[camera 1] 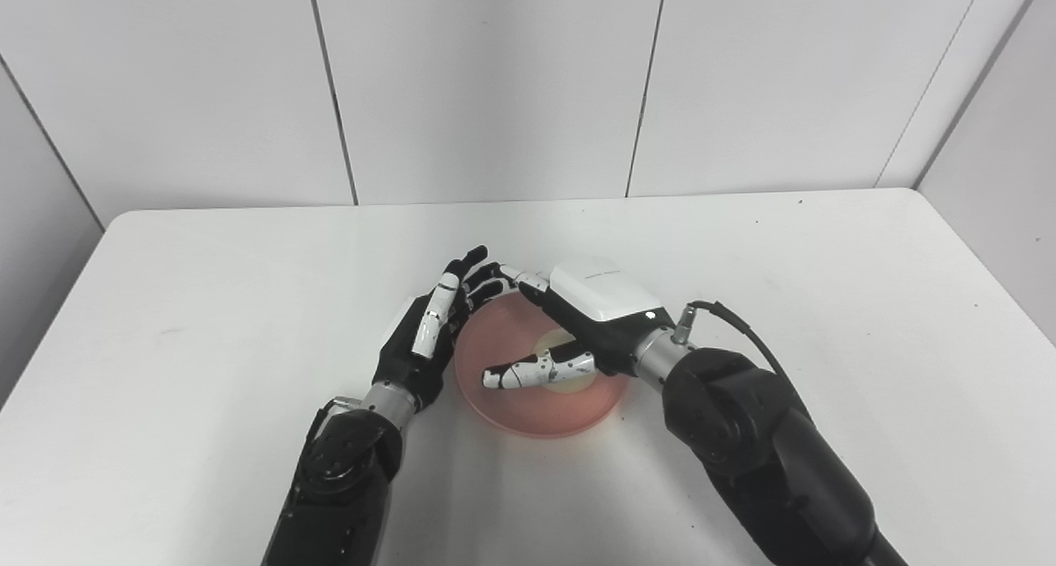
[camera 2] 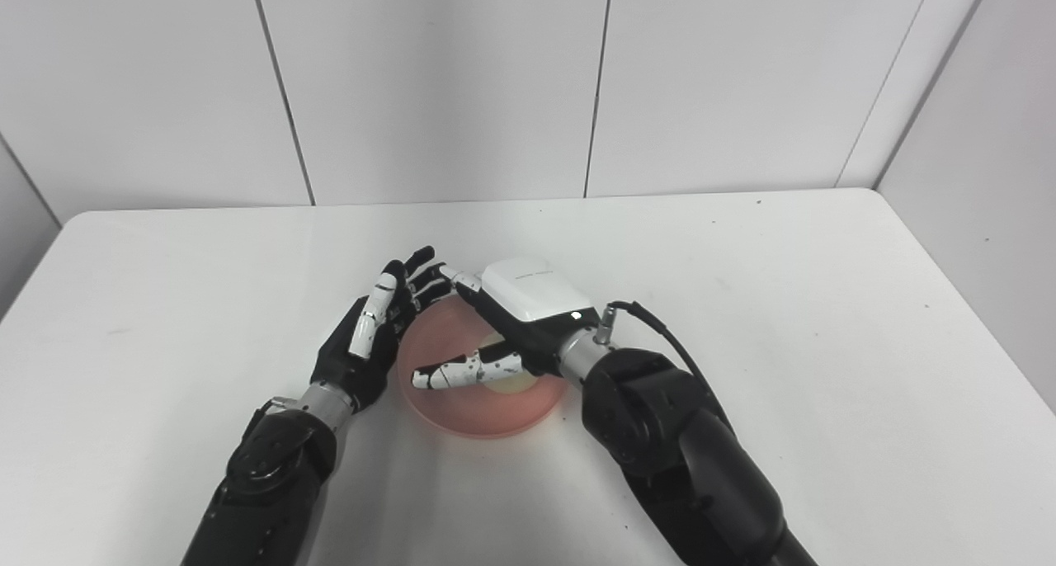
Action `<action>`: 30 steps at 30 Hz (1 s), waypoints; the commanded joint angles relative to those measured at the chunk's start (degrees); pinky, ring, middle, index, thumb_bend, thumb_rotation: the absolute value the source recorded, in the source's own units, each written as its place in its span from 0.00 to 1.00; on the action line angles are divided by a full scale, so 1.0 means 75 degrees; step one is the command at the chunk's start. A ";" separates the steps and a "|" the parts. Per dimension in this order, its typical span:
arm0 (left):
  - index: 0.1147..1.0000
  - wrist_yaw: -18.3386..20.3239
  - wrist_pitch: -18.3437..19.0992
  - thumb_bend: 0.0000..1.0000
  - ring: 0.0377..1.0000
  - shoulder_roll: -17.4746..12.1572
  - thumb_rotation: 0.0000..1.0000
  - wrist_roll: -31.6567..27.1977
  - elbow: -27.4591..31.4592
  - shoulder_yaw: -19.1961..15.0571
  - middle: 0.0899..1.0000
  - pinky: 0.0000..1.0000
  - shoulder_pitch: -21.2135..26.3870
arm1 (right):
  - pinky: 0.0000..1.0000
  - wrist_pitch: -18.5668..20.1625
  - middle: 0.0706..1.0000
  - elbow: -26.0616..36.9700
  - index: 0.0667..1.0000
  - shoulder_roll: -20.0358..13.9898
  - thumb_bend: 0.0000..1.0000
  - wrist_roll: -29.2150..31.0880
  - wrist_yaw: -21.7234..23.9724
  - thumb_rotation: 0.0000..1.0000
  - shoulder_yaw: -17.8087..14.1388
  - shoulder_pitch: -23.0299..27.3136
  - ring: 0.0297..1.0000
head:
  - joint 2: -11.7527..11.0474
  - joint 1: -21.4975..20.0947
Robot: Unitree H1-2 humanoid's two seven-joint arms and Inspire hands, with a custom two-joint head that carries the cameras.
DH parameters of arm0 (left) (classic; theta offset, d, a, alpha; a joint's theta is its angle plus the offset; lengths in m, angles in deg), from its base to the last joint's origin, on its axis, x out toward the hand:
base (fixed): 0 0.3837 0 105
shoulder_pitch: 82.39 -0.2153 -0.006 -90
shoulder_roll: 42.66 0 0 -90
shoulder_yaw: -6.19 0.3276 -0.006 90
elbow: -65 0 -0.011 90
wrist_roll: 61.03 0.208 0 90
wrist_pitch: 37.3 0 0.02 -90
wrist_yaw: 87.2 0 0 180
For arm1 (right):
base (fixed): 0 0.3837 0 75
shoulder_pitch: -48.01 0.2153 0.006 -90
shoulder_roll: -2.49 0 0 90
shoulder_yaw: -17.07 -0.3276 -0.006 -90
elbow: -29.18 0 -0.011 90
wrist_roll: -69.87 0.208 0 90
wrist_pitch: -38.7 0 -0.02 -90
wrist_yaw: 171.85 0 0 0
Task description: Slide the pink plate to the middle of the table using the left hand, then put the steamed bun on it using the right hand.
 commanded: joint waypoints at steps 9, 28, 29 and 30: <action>0.92 -0.0025 0.0589 0.50 0.90 -0.0070 1.00 0.0101 -0.0456 0.0027 0.92 0.93 -0.0393 | 0.54 -0.0476 0.82 0.0371 0.89 0.0136 0.74 0.0752 -0.1102 0.91 -0.1136 0.0001 0.71 | -0.0112 0.0000; 0.94 -0.0413 0.0370 0.49 0.93 -0.0194 1.00 0.0212 0.0420 -0.0233 0.94 0.96 -0.0917 | 0.92 -0.2385 0.99 -0.1541 1.00 0.1293 0.66 0.4618 -0.4582 1.00 -0.3390 -0.1405 0.97 | -0.0374 -0.0412; 0.95 -0.0437 0.0391 0.48 0.94 -0.0192 1.00 0.0209 0.0518 -0.0242 0.95 0.97 -0.0965 | 0.92 -0.2532 0.99 -0.1638 1.00 0.1391 0.64 0.4906 -0.4667 1.00 -0.3490 -0.1452 0.97 | -0.0378 -0.0418; 0.96 -0.0477 0.0422 0.48 0.95 -0.0184 1.00 0.0218 0.0626 -0.0251 0.95 0.98 -0.1013 | 0.92 -0.2655 1.00 -0.1729 1.00 0.1486 0.64 0.5212 -0.4708 1.00 -0.3584 -0.1491 0.98 | -0.0381 -0.0409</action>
